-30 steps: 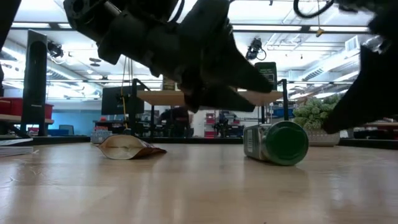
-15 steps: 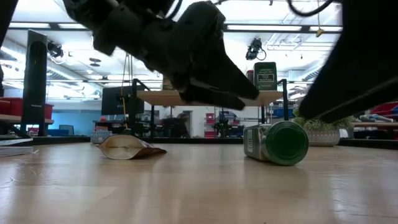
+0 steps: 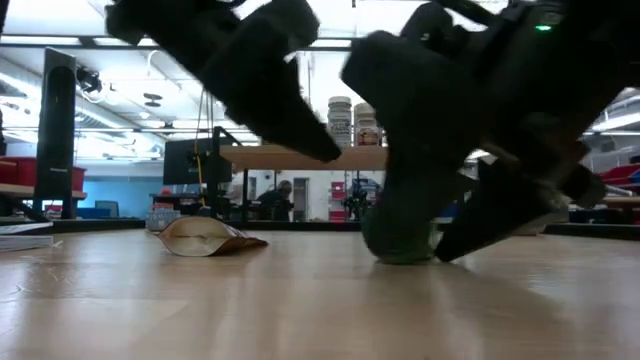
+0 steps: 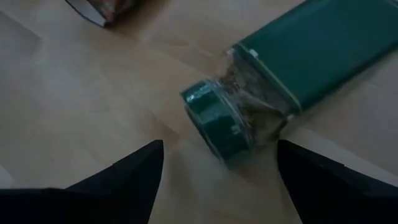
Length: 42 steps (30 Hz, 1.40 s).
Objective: Shelf spices
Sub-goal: Put the green bottle seasoning on the shelf
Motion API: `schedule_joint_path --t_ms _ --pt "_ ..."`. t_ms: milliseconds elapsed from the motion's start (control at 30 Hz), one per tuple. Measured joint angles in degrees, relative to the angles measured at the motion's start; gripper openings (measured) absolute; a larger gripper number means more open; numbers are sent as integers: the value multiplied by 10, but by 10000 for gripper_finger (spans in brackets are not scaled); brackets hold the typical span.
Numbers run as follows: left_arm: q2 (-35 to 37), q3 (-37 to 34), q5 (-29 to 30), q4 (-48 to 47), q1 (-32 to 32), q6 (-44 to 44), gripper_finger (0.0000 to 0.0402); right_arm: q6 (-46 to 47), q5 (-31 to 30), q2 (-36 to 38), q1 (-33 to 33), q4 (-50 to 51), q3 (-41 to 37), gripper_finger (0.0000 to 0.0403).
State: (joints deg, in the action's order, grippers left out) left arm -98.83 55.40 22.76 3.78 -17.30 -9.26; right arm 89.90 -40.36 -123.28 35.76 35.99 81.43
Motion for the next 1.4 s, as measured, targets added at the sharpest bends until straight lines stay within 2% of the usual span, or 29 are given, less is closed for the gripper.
schedule_joint_path --t_ms 233,367,533,700,800,933,1067,1167,1300,1400 --pt "0 -51 19 25 -4 -37 328 0 4 1 -11 -22 26 308" --pt "-1 -56 -3 29 -3 -43 328 -1 36 1 -21 -6 42 308" --pt "-1 -56 -17 27 -5 -43 328 -119 151 1 -33 124 85 308" --pt "-1 -56 -17 18 -5 -39 328 -262 240 1 -35 293 174 308" --pt "-1 -56 -6 11 -4 -22 328 -327 242 1 -36 416 241 308" --pt "-1 -57 -1 2 5 -13 328 -437 188 2 -41 536 316 308" --pt "3 -80 7 4 14 -14 328 -569 173 4 -65 530 343 308" --pt "25 -117 10 33 18 -29 328 -633 174 4 -89 526 339 308" --pt "89 -179 10 97 19 -49 328 -724 180 7 -120 491 324 308" --pt "153 -217 11 122 19 -60 328 -815 225 18 -141 422 297 308"
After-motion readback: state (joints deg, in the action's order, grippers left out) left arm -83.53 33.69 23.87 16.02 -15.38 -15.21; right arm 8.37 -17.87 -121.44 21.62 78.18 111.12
